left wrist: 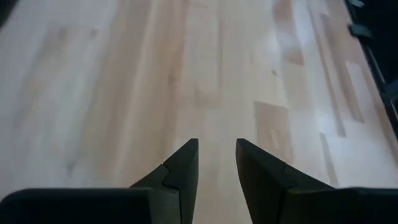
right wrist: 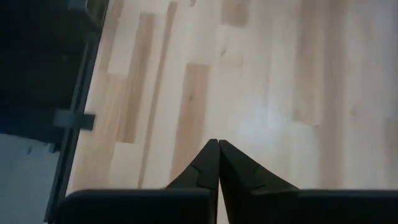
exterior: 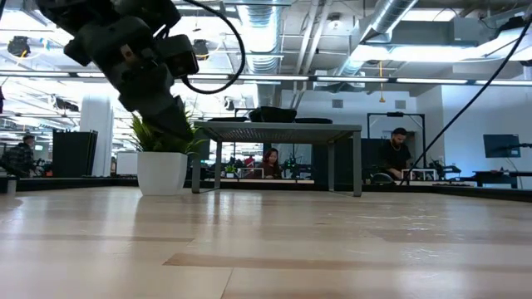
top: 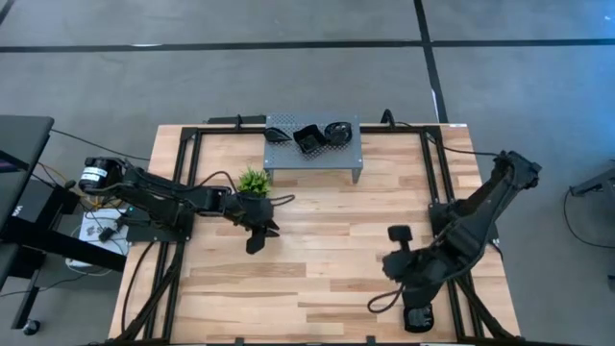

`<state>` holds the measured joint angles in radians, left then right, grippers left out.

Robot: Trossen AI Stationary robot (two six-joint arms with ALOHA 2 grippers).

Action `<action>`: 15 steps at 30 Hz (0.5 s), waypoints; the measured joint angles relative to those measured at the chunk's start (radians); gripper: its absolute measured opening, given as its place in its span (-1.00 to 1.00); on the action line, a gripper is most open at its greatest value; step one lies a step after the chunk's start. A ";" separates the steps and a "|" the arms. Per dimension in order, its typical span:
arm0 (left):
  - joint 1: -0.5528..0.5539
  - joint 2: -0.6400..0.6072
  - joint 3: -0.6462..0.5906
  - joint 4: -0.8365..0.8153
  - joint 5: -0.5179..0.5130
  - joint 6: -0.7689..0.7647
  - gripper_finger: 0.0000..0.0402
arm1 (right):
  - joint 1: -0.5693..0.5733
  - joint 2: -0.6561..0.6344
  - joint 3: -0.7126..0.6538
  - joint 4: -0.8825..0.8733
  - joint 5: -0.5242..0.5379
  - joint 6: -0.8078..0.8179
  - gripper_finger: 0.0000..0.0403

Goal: Pick & Place Mini shaped plates
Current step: Stack the black leaf-shaped plate on top of the black leaf-shaped plate on the shelf

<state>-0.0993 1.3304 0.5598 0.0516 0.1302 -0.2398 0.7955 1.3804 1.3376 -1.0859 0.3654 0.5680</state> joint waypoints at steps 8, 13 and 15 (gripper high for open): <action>0.111 0.000 0.000 0.003 0.000 0.000 -0.46 | 0.011 -0.007 -0.224 0.136 -0.175 0.270 -1.00; 0.165 0.000 0.001 0.010 -0.001 0.000 -0.46 | 0.007 0.004 -0.269 0.168 -0.286 0.298 -1.00; 0.175 0.000 0.001 0.010 -0.003 -0.002 -0.46 | 0.015 0.027 -0.278 0.208 -0.330 0.297 -1.00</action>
<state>0.0753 1.3304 0.5606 0.0616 0.1275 -0.2415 0.8110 1.4073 1.0595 -0.8776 0.0357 0.8654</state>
